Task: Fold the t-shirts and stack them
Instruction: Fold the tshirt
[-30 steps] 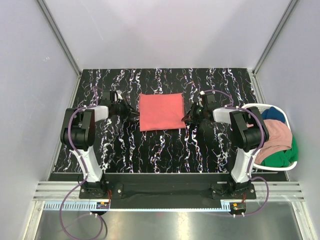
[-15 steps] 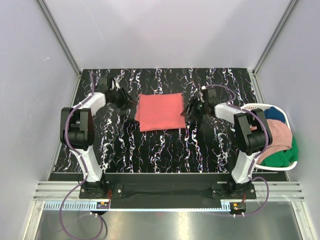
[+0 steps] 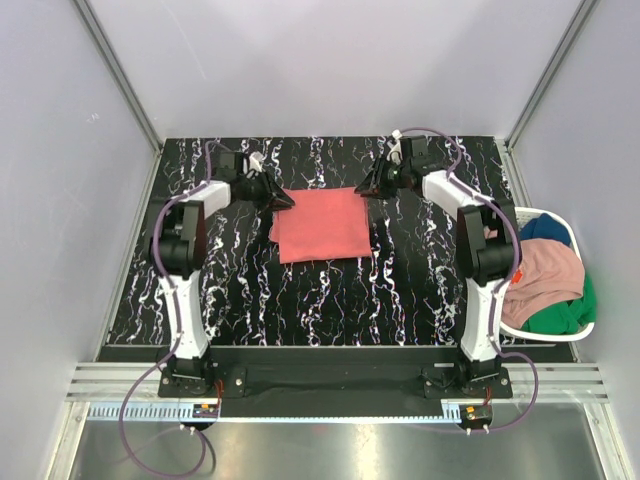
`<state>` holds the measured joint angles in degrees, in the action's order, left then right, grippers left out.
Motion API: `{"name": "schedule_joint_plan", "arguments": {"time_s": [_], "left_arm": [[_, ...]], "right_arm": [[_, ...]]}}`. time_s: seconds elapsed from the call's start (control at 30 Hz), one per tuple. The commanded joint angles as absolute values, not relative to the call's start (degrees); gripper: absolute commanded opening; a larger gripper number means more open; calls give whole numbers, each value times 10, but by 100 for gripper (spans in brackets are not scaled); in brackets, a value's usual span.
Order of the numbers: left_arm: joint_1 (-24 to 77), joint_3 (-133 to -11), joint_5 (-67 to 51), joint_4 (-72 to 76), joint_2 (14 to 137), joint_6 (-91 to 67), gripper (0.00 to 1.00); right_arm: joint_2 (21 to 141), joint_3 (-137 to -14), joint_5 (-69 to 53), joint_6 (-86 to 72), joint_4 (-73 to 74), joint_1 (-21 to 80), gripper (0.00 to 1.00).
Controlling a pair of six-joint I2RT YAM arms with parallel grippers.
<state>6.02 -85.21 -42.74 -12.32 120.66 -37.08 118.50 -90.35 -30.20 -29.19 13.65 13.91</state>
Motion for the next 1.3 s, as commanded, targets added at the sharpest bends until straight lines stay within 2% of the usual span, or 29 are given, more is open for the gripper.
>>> {"name": "schedule_joint_plan", "arguments": {"time_s": [0.0, 0.23, 0.37, 0.4, 0.47, 0.57, 0.7, 0.77, 0.8, 0.93, 1.0, 1.13, 1.27], "left_arm": [[54, -895, -447, -63, 1242, -388, 27], [50, -954, -427, -73, 1294, -388, 29], [50, -957, -451, -69, 1274, -395, 32], [50, -960, -461, -81, 1257, -395, 35], [48, -982, -461, -109, 1240, -374, 38], [42, -1024, -424, -234, 1219, -328, 41], [42, -1003, -365, -291, 1189, -274, 42], [43, -957, -361, -282, 1166, -269, 42], [43, -943, -354, -282, 1159, -266, 42], [43, -873, -333, -265, 1119, -258, 42], [43, -849, -319, -270, 1106, -250, 43], [40, -824, -309, -268, 1104, -240, 45], [38, -791, -330, -217, 1097, -261, 46]], "right_arm": [[1232, -937, -342, -287, 128, 117, 36], [1305, -976, -341, -276, 131, 98, 35], [1295, -968, -336, -273, 131, 98, 36], [1288, -963, -331, -273, 133, 98, 38], [1260, -950, -310, -273, 136, 98, 50], [1223, -929, -296, -273, 134, 98, 55], [1203, -918, -298, -271, 135, 98, 65], [1198, -912, -301, -271, 135, 98, 59], [1195, -911, -305, -275, 141, 98, 46], [1179, -897, -363, -298, 112, 112, 21], [1189, -902, -386, -310, 97, 119, 17], [1238, -911, -440, -333, 69, 125, 18], [1280, -906, -414, -330, 61, 121, 18]]}}
